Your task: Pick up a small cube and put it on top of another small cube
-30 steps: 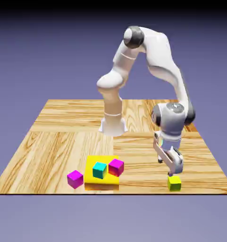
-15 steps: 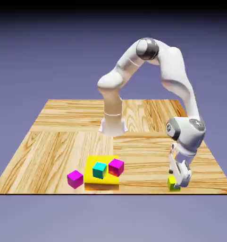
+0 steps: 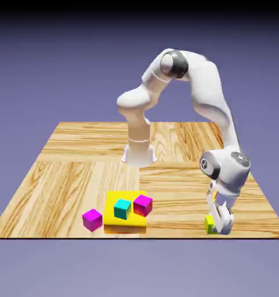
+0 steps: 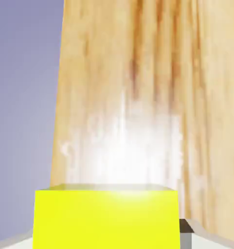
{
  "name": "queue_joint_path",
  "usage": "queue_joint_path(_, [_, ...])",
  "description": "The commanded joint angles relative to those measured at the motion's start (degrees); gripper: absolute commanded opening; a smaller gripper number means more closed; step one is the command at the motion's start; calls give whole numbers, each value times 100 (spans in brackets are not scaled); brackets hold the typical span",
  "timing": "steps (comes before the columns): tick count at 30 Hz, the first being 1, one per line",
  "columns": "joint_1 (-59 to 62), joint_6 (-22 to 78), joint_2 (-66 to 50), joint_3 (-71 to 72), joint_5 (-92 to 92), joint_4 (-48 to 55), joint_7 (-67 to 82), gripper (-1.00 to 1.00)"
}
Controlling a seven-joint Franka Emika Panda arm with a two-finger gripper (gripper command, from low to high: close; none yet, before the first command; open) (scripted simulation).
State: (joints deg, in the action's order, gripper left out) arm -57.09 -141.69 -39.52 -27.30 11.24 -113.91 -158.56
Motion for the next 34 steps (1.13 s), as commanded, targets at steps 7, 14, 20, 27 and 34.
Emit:
queue_joint_path(7, [-1417, 539, -108, -1453, 1291, 14, 857, -100])
queue_joint_path(14, [-1580, 691, 899, -2857, 723, -642, 1528, -100])
queue_joint_path(20, [-1287, 691, 2145, -4044, -402, -1434, 2042, -100])
queue_joint_path(27, [-572, 290, 2176, -3891, -261, -1823, 2640, -100])
queue_joint_path(34, [-71, -44, 1791, -3371, 229, -1886, 2970, 100])
